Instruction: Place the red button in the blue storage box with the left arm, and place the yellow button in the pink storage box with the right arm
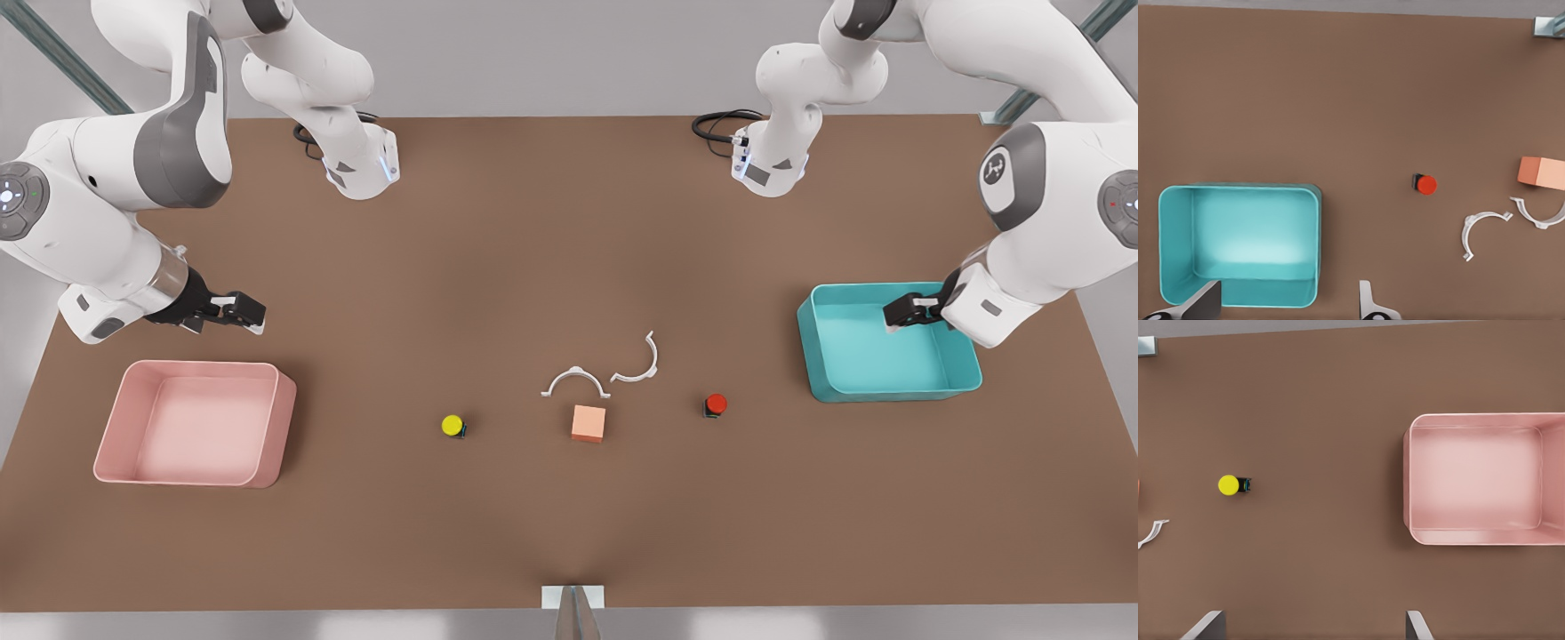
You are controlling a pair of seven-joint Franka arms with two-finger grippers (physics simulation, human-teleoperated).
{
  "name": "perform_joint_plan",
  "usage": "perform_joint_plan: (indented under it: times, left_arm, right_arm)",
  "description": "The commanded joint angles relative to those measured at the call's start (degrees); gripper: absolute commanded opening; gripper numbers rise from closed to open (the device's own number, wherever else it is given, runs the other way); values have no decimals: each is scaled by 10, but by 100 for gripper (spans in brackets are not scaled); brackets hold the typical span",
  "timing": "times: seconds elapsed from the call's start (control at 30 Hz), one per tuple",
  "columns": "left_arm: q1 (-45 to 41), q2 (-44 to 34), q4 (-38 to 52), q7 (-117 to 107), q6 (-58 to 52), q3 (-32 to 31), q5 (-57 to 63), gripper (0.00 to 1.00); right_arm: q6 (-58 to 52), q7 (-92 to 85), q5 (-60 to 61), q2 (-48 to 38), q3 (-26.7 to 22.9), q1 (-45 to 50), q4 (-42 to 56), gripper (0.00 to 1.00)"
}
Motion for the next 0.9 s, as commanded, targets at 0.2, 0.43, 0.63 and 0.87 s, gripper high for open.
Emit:
perform_joint_plan:
  times: [0.2,0.43,0.63,0.87]
  left_arm:
    - [-116,77,0,-87,52,-4,-24,100]
    - [-188,199,-5,-219,237,-2,-12,100]
    - [-199,193,-90,-237,313,-2,-1,100]
    - [-199,151,-248,-255,462,-2,-2,100]
  right_arm:
    - [7,9,1,0,2,0,1,100]
    - [201,72,-29,166,12,131,1,100]
    - [252,72,-27,269,12,175,-3,100]
    - [316,69,-29,310,11,175,-2,100]
